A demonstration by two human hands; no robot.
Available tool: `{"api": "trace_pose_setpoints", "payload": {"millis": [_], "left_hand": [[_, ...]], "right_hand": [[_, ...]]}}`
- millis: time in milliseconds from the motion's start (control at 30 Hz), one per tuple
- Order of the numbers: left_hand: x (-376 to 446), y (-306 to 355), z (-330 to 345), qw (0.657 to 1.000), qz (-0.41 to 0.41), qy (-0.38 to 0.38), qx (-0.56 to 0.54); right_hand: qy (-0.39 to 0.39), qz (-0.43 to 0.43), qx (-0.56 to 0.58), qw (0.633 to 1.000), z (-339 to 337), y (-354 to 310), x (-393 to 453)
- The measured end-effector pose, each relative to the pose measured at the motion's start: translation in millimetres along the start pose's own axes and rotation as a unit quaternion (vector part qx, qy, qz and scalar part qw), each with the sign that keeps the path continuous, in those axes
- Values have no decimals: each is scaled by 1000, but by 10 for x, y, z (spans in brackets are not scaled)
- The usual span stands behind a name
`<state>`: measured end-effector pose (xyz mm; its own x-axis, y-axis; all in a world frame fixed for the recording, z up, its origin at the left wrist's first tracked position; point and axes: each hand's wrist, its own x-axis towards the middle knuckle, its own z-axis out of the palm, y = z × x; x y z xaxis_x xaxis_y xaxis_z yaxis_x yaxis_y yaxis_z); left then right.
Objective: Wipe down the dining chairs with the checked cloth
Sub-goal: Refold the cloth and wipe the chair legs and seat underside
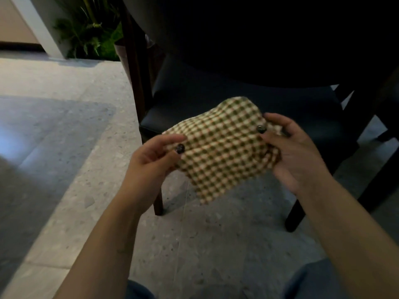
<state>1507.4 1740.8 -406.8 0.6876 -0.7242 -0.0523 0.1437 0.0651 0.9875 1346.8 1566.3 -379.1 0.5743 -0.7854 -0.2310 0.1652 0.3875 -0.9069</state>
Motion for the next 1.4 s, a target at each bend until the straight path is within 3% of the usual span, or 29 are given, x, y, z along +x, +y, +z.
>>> {"api": "trace_pose_setpoints", "payload": {"millis": [133, 267, 400, 467, 533, 700, 1033, 1233, 1400], "left_hand": [[22, 12, -52, 998, 39, 24, 47], [12, 26, -37, 995, 96, 24, 22], [43, 66, -116, 992, 119, 43, -8], [50, 58, -118, 993, 112, 39, -3], [52, 36, -102, 994, 108, 24, 14], [51, 36, -152, 995, 99, 12, 9], [29, 99, -268, 979, 11, -37, -202], [-81, 131, -89, 949, -17, -23, -314], [-149, 171, -35, 926, -3, -2, -377]], "right_hand": [[-4, -45, 65, 997, -43, -72, 16], [-44, -53, 83, 994, -137, -142, 10], [-201, 57, 24, 978, -261, -143, -39], [-237, 138, -14, 961, -192, 32, -25], [-221, 187, -31, 957, -59, 228, -18], [-174, 184, -2, 967, 59, 329, 45], [-124, 280, 172, 936, 340, 867, -24], [-275, 368, 142, 877, 423, 1166, -95], [-281, 377, 177, 865, 489, 1266, -159]]}}
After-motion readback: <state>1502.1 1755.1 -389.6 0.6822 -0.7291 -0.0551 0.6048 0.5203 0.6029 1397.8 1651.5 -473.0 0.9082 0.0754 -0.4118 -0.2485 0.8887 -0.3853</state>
